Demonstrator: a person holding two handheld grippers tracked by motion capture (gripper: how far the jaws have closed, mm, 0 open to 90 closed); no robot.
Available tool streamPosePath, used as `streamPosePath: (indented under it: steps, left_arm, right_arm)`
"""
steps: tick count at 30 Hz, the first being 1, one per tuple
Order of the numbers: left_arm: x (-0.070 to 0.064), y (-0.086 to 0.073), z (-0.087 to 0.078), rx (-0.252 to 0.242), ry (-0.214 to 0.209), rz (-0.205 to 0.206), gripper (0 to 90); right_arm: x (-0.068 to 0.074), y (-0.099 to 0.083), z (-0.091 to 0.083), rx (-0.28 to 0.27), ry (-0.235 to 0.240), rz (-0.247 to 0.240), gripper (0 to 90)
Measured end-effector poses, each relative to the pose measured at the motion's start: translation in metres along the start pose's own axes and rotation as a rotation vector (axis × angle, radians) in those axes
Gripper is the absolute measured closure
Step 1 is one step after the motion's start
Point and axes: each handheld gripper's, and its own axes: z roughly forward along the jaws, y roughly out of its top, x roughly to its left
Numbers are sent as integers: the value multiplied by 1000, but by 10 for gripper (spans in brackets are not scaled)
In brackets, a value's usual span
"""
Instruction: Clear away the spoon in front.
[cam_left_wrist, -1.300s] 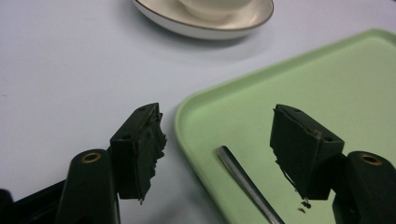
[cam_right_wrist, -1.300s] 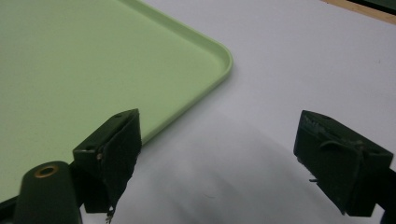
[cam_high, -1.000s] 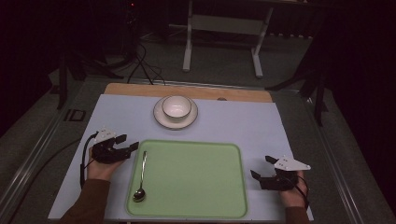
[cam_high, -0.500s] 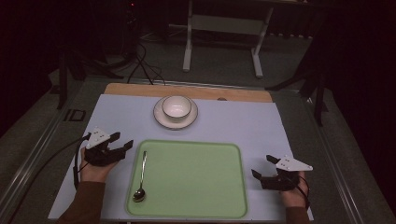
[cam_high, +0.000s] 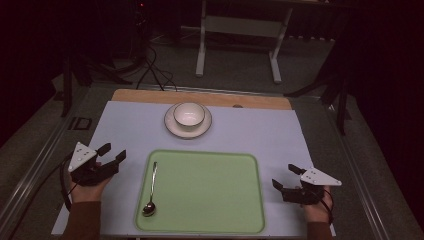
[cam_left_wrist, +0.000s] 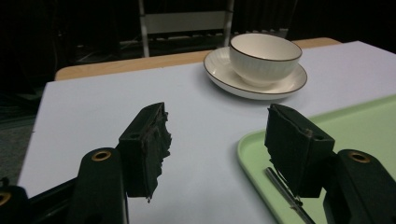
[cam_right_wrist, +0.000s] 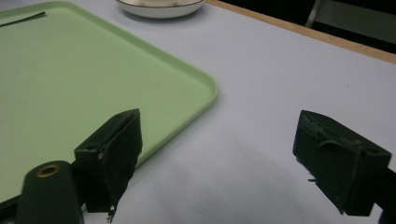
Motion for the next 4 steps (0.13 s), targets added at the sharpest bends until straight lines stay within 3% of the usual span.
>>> streamPosePath:
  steps: [4]
  left_arm:
    - [2,-2,-3,-4,17,-5,386]
  right_arm:
    - [0,0,0,-5,-4,-3,153]
